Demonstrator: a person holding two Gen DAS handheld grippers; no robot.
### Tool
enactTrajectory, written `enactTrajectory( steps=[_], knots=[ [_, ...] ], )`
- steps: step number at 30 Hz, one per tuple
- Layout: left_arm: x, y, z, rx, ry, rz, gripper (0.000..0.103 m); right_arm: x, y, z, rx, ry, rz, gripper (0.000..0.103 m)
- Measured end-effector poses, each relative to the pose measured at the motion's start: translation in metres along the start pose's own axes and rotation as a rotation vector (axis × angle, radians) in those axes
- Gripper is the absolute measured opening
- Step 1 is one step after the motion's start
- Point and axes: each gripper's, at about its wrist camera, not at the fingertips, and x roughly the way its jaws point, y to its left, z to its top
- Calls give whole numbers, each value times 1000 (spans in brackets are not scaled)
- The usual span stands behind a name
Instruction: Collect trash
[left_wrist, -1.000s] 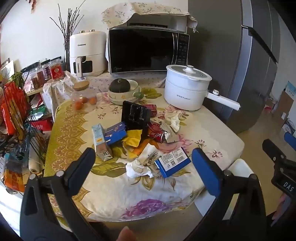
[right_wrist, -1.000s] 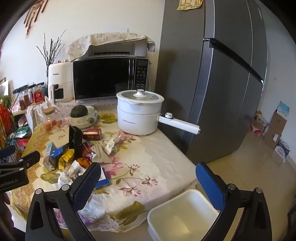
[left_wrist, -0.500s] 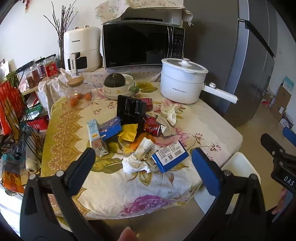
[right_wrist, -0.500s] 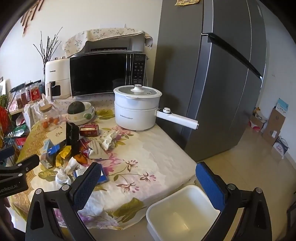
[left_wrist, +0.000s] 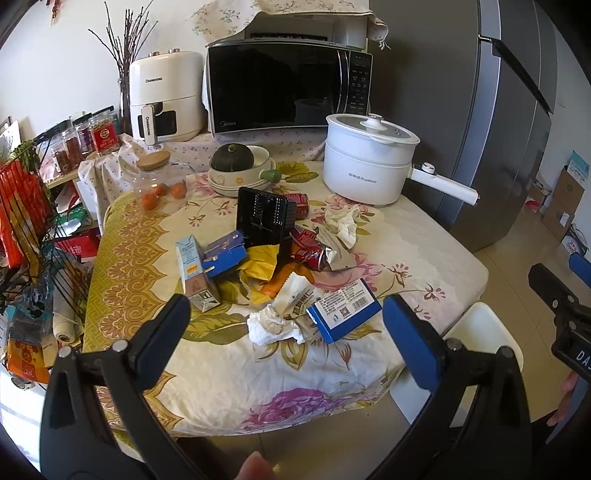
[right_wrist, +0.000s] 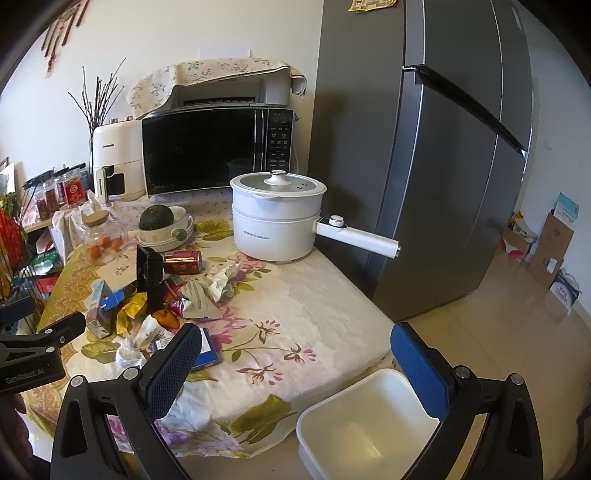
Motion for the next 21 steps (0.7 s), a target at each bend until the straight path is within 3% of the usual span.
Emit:
enactTrajectory(
  steps=[21],
  knots=[
    [-1,-1,0,2,-5,-4,103,1,1,-2,8,11,13,103]
  ],
)
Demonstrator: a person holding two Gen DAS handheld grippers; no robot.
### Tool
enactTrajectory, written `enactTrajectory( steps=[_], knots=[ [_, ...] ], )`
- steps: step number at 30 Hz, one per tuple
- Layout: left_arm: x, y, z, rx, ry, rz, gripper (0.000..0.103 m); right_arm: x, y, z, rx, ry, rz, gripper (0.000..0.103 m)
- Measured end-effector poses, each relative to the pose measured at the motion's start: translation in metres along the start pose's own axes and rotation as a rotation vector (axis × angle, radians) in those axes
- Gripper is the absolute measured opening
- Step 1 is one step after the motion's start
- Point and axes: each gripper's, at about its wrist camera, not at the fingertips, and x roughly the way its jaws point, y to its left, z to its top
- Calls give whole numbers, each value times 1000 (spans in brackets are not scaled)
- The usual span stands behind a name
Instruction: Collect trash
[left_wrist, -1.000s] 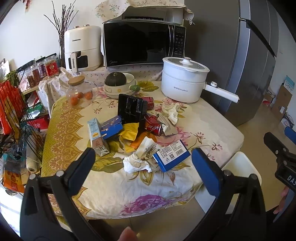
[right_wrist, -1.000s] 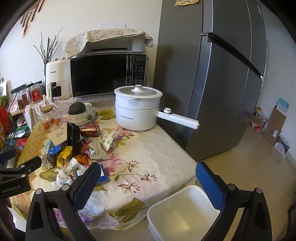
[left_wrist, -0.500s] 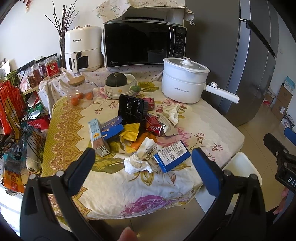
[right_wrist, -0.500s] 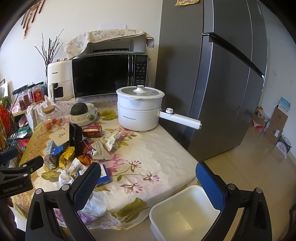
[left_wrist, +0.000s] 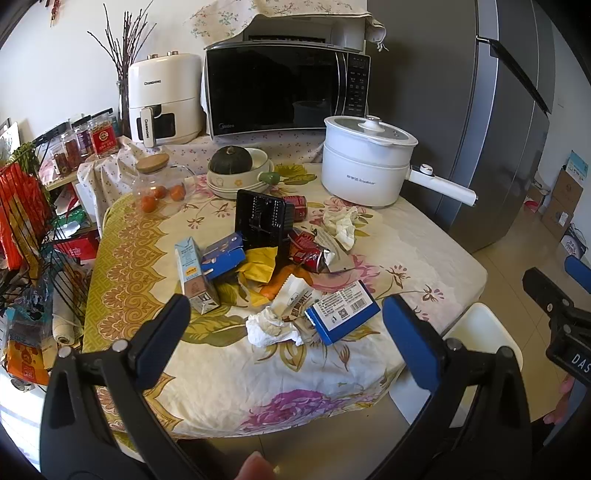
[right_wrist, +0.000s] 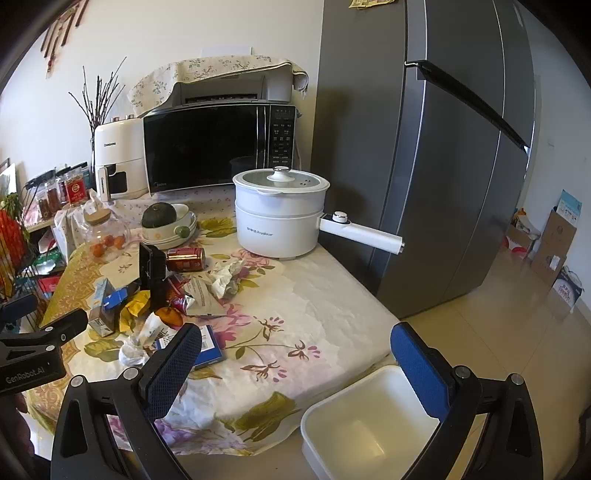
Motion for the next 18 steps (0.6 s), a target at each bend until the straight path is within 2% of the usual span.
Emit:
enactTrajectory(
  steps=[18],
  knots=[
    [0,-3,0,11,-5,5,103,1,-1,-1,18,11,15,103]
  ],
)
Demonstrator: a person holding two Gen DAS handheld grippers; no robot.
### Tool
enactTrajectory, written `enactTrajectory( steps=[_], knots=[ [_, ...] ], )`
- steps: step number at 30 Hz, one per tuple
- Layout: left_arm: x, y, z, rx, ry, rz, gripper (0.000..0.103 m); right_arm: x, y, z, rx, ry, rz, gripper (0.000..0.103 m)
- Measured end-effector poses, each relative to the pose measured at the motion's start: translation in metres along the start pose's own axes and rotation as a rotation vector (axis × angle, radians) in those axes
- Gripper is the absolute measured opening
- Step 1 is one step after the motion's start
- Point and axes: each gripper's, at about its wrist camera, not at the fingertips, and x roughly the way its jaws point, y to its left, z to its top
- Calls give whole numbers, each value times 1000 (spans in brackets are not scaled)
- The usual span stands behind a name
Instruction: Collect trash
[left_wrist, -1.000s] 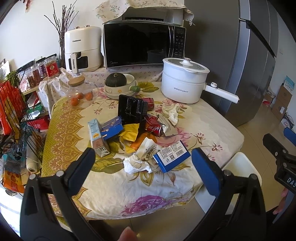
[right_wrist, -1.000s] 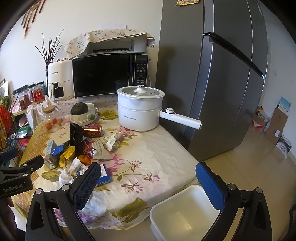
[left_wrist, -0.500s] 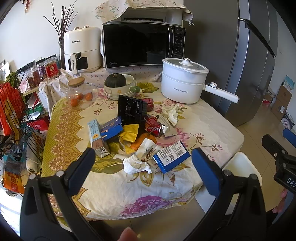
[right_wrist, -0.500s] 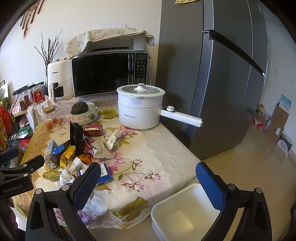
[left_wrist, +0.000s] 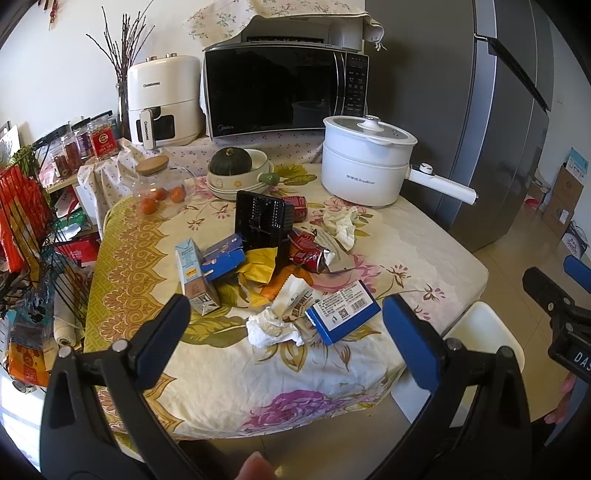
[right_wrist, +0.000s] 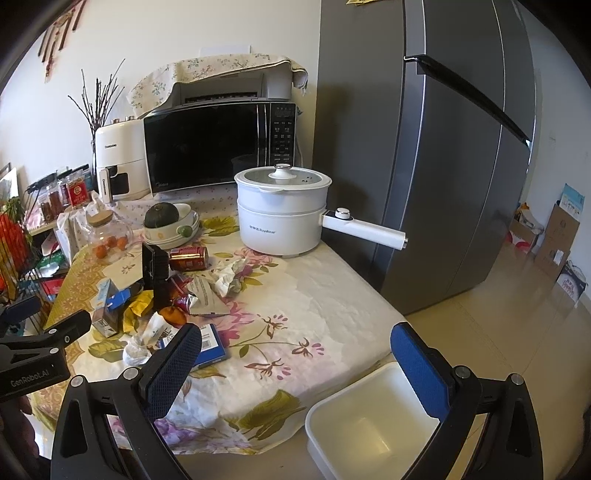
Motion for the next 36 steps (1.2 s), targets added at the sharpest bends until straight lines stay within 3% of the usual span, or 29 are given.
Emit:
enactTrajectory(
  steps=[17,24,32,36],
  knots=[
    [-4,5,0,-8,-15,3,103,-5,-7,0,-1,-1,-3,103],
    [-14,15,11,17,-93,55,103,-6,-7,8,-28,30,9,103],
    [36,73,37,-95,164,-26,103,21,-7,40,-4,158,158,103],
    [67,96,32,-149,234,-35,103,58,1,54,-34,244,196,103]
  ],
)
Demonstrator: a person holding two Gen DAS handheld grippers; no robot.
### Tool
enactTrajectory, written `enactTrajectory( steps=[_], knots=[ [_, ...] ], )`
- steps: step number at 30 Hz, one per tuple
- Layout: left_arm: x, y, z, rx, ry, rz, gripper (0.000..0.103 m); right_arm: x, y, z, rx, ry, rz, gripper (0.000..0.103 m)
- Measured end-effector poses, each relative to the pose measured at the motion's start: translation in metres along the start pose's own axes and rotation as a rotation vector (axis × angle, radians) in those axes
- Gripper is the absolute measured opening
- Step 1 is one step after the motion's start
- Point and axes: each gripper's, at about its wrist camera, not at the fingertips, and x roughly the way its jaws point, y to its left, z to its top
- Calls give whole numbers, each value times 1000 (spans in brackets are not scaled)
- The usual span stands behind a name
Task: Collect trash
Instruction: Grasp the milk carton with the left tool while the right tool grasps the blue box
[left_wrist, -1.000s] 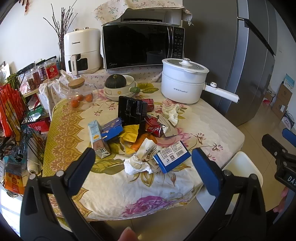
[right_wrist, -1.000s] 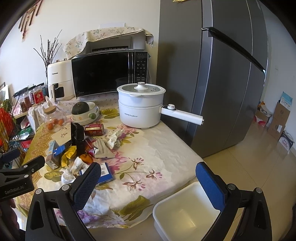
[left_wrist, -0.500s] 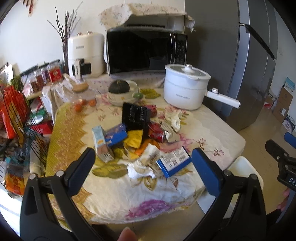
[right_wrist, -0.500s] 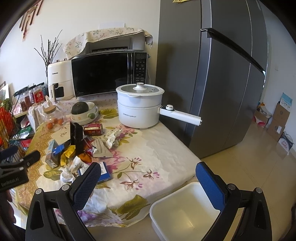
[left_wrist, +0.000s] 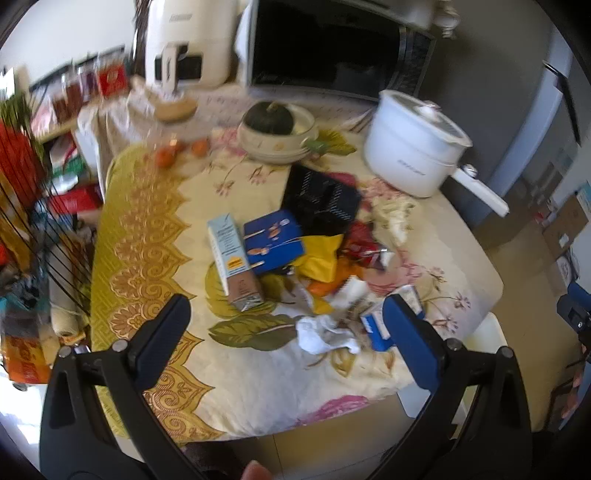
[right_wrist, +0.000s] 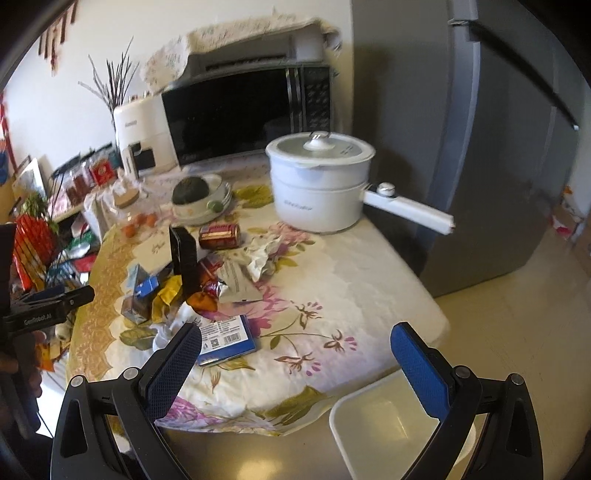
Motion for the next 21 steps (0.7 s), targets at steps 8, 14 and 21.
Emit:
enactTrajectory(
  steps=[8,14,21],
  knots=[
    [74,33,9,-83,133,-26,94,79,-2,-3,31,162,39,103],
    [118,40,6,-66,242,-24,74,105,4,-4,-6,211,35,103],
    [116,66,-1,-120,251,19,70,115,10,-7,-23,246,45,103]
  ],
)
